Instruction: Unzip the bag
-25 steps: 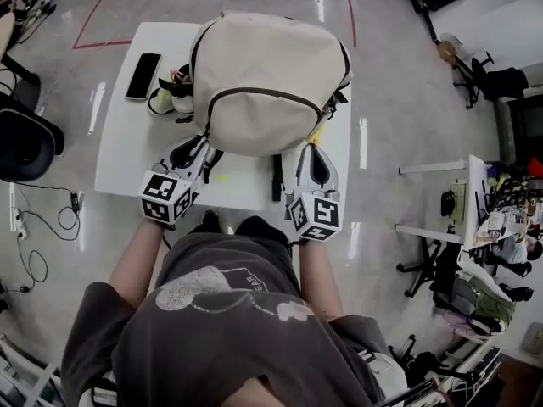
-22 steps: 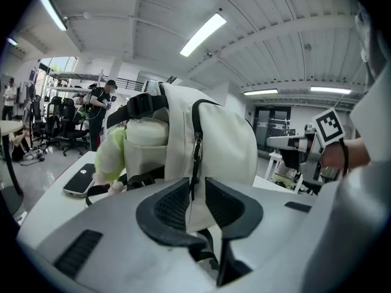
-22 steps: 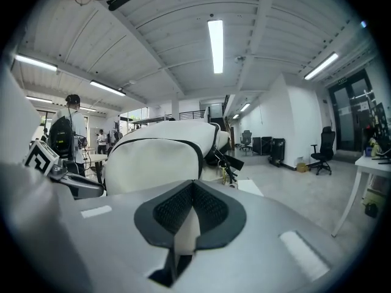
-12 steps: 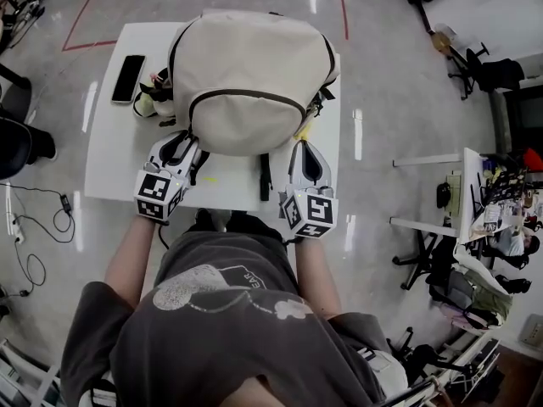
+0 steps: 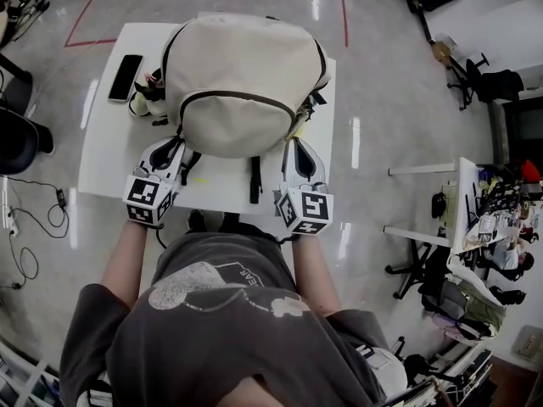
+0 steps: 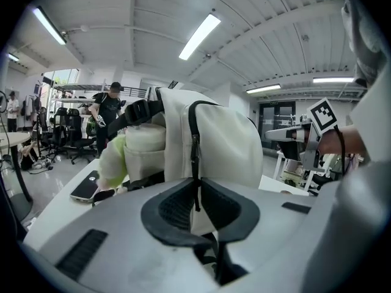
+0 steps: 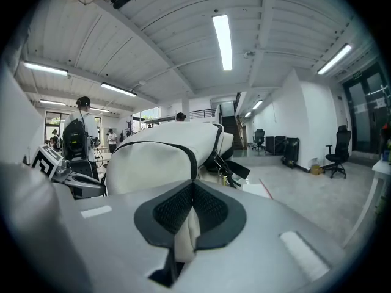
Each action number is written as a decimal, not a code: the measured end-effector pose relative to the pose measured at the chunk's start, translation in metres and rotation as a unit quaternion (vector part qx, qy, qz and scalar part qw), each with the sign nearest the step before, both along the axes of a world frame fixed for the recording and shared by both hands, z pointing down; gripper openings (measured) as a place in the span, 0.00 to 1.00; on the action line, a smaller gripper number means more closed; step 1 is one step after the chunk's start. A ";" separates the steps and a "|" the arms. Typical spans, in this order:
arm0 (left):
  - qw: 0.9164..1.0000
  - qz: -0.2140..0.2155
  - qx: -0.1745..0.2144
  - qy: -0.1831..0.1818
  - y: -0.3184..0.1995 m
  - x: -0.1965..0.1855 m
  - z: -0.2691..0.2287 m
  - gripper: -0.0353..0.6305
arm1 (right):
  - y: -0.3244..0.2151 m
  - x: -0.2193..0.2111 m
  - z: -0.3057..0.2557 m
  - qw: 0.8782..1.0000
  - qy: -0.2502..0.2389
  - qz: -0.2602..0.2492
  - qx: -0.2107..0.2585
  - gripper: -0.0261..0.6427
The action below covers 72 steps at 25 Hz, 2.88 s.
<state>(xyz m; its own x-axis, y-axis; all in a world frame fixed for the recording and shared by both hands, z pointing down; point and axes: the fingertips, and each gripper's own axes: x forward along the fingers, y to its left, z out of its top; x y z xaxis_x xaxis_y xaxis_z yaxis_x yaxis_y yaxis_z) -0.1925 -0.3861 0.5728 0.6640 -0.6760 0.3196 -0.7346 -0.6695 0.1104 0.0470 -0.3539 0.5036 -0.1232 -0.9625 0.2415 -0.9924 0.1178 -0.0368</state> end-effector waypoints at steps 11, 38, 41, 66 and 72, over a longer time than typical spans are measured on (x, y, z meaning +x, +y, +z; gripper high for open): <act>0.998 -0.044 -0.012 0.053 0.004 -0.022 -0.029 0.11 | -0.015 -0.014 -0.012 0.997 -0.022 -0.066 0.017 0.12; 0.990 -0.069 0.020 0.117 -0.022 -0.011 -0.104 0.11 | -0.038 -0.013 -0.017 0.993 -0.019 -0.120 0.005 0.16; 0.990 -0.068 0.028 0.118 -0.028 -0.011 -0.113 0.11 | -0.038 -0.014 -0.017 0.993 -0.019 -0.117 0.008 0.16; 0.993 0.026 0.052 0.104 -0.052 0.060 -0.170 0.11 | -0.038 -0.013 -0.015 0.993 -0.034 -0.110 0.018 0.15; 0.991 0.055 0.053 0.109 -0.045 0.098 -0.175 0.11 | -0.035 -0.011 -0.018 0.993 -0.038 -0.110 0.019 0.15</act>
<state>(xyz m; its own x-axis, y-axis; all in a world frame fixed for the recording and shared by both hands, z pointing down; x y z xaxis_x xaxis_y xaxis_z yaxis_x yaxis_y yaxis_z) -0.0950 -0.4312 0.3975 0.7812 -0.6176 0.0909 -0.6226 -0.7606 0.1838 0.0363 -0.3891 0.4860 -0.3486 -0.9183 0.1878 -0.9368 0.3348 -0.1019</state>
